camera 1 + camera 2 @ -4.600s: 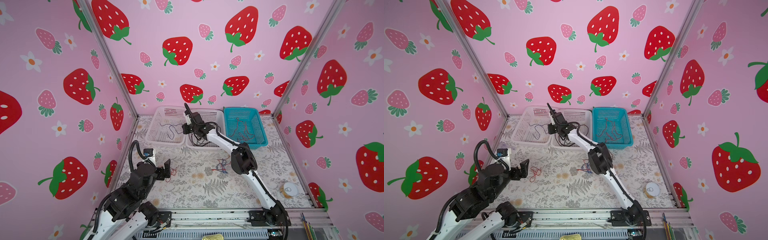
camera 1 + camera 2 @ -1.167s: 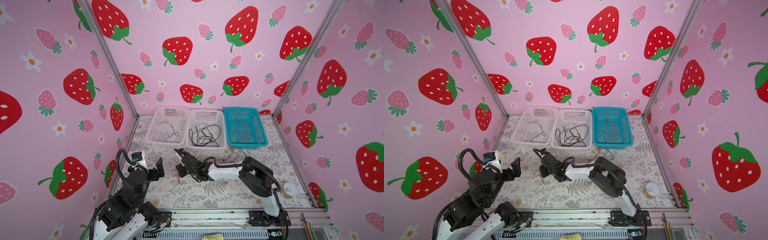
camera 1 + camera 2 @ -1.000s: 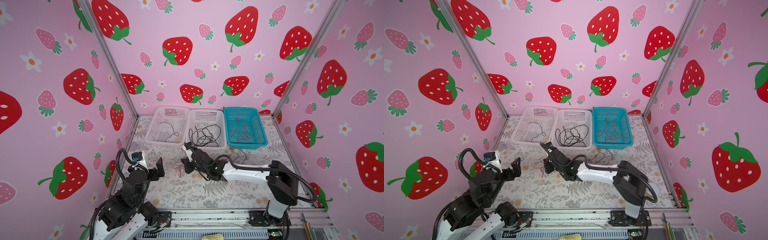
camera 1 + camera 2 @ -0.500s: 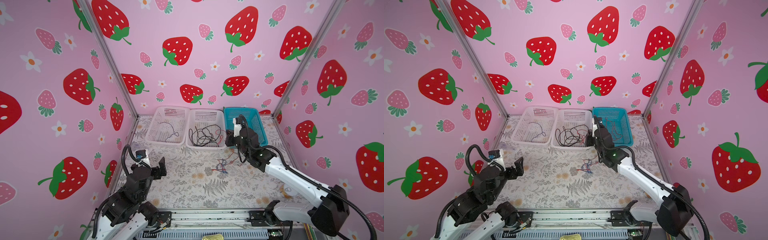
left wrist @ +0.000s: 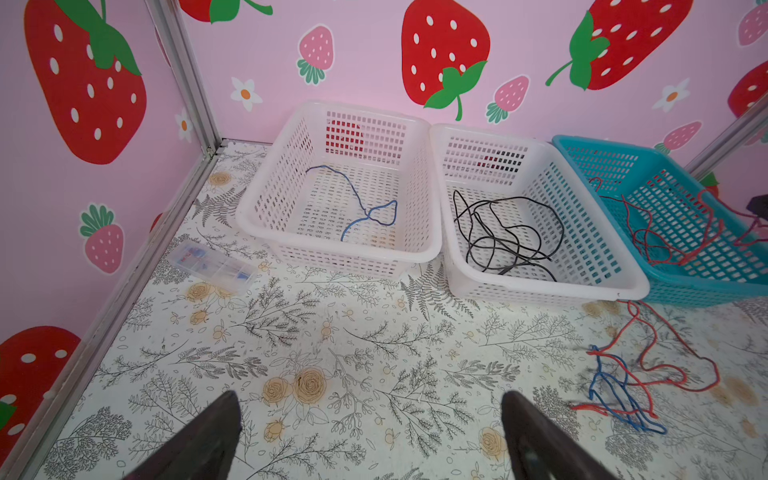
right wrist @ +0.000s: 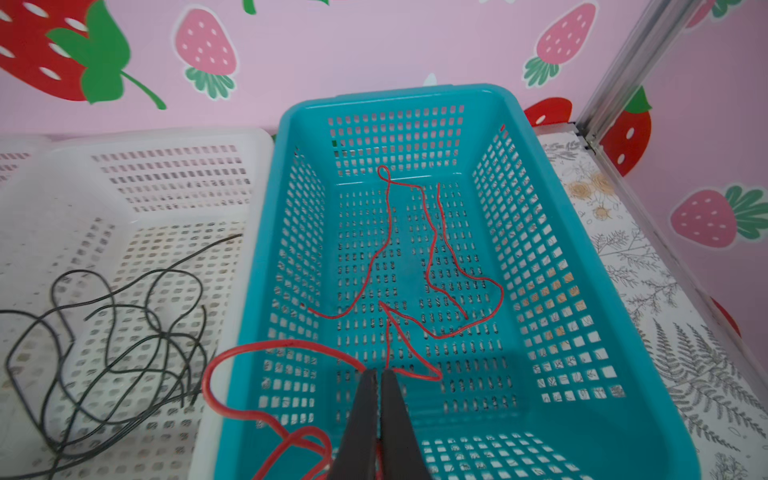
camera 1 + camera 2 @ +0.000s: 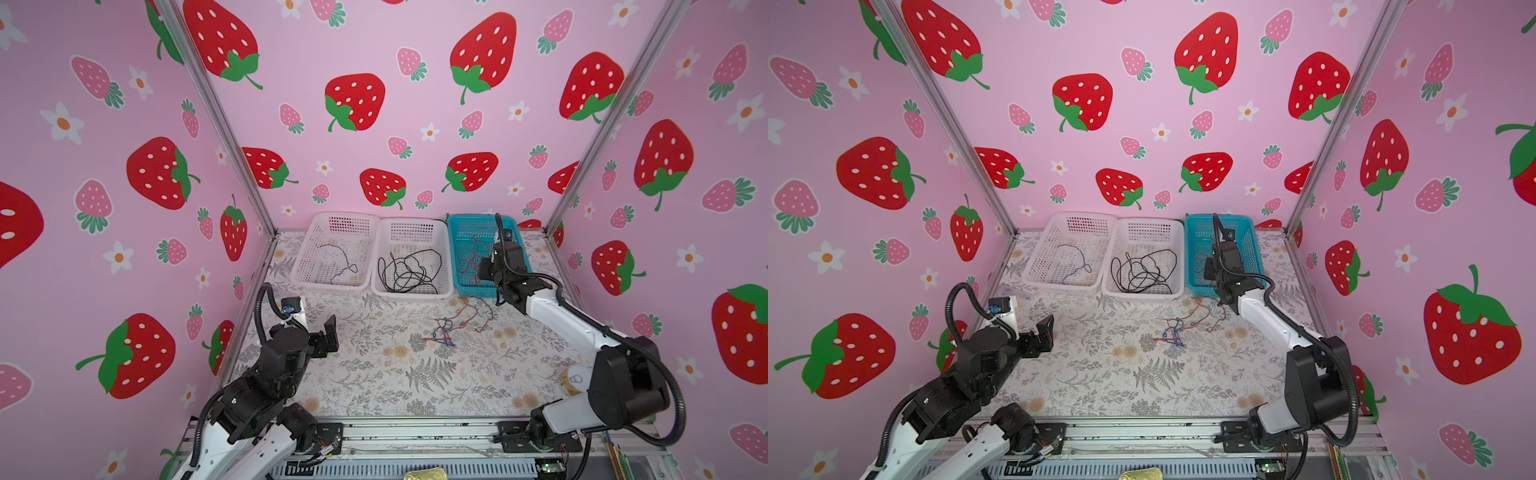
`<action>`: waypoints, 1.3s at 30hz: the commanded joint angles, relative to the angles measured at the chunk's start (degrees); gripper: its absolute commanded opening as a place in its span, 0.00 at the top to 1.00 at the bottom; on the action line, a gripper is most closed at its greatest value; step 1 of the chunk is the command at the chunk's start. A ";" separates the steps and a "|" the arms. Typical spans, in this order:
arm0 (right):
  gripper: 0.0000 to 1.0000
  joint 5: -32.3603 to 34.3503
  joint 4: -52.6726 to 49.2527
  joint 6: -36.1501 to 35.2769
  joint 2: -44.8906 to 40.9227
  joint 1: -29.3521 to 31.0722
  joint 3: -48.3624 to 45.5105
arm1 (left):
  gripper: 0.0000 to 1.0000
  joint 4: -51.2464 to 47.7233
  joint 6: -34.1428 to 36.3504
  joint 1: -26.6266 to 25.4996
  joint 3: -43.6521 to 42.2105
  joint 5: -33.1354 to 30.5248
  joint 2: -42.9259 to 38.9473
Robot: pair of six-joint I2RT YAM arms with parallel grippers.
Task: Untangle the cables
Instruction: 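Lower the red wire into the teal basket and open the right gripper, then move the right gripper down onto the red-and-blue wire tangle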
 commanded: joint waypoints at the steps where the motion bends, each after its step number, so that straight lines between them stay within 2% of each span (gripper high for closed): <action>1: 0.98 0.86 0.03 1.71 1.80 -2.80 1.57 | 0.01 0.80 0.28 0.28 0.17 0.52 0.33; 7: 0.92 -2.13 -0.09 2.50 2.46 -4.05 1.94 | 0.01 0.93 0.40 0.32 0.22 0.76 0.46; 9: 0.83 -2.31 -0.60 2.72 1.44 -4.07 1.79 | 0.01 0.99 0.35 0.41 0.14 1.04 0.70; 12: 0.60 -4.40 -0.77 3.22 -1.02 -3.98 0.62 | 0.01 1.06 0.43 0.54 0.19 1.37 0.83; 15: 0.50 -5.53 -1.67 3.73 -3.71 -3.55 -0.40 | 0.01 1.09 0.42 0.67 0.21 1.62 0.91; 18: 0.49 -7.96 -1.96 3.91 -7.71 -1.66 -3.04 | 0.01 0.80 0.25 0.74 0.37 1.84 1.01; 20: 0.44 -9.96 -1.67 3.68 -10.89 0.92 -5.69 | 0.01 0.85 0.15 0.72 0.35 2.17 1.12; 24: 0.42 -16.16 -0.45 3.18 -16.68 7.78 -12.95 | 0.01 1.01 -0.01 0.80 0.53 3.02 1.90; 29: 0.40 -18.50 0.77 4.06 -20.25 18.26 -19.99 | 0.01 0.70 -0.25 0.94 0.86 3.98 3.19; 34: 0.40 -19.75 4.40 6.63 -16.65 23.80 -23.97 | 0.01 0.71 -0.11 0.93 0.82 4.15 3.54; 39: 0.44 -15.78 5.48 5.97 -9.83 25.74 -23.49 | 0.01 0.63 -0.17 0.93 0.88 4.71 4.23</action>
